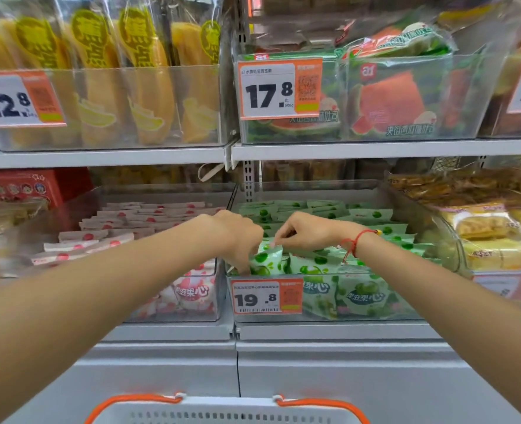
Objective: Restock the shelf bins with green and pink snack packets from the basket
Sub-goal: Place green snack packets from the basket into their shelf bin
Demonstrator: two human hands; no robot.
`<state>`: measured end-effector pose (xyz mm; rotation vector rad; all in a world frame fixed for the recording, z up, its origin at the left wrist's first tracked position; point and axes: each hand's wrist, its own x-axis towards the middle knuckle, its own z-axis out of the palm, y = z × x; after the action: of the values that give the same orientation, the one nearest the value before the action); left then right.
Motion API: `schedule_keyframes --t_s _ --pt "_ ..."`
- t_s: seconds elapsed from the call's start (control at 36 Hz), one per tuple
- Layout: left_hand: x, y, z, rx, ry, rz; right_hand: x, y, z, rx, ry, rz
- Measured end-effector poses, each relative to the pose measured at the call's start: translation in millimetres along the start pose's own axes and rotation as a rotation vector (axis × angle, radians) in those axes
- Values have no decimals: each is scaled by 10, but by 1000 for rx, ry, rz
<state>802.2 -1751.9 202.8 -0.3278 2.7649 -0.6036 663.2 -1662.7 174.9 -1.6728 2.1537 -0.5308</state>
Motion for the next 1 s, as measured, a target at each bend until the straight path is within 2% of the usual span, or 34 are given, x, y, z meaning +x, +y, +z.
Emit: schedule_keyframes --t_s 0.11,0.17,0.25,0.31,0.42,0.58,0.72,0.81,0.92,0.94,1.0 --pt "-145 -167 -21 -87 141 -6 -206 -149 -115 79 203 -56" --pt "-202 -265 -34 -187 187 -3 -297 -221 -134 85 143 -58" --pt "-178 -284 14 -137 159 24 -299 -266 -26 -191 35 -12" --pt "-117 -216 95 -125 130 64 -272 -254 31 -287 62 -5" --pt "-81 -144 198 -106 113 100 -192 -254 78 -249 2 48" --pt "-6 -50 138 -22 52 62 77 -272 161 -327 -77 123" --pt "-53 2 84 -48 42 14 -10 -298 164 -331 -58 121" --pt "-229 -98 222 -79 209 41 -270 -299 110 -169 31 65" --pt "-616 -149 526 -301 611 -37 -601 -380 126 185 331 -8" --pt "-750 -117 600 -393 700 -73 -642 -439 171 218 365 -26" --pt "-1002 -21 786 -578 837 -155 -669 -600 329 278 322 -36"
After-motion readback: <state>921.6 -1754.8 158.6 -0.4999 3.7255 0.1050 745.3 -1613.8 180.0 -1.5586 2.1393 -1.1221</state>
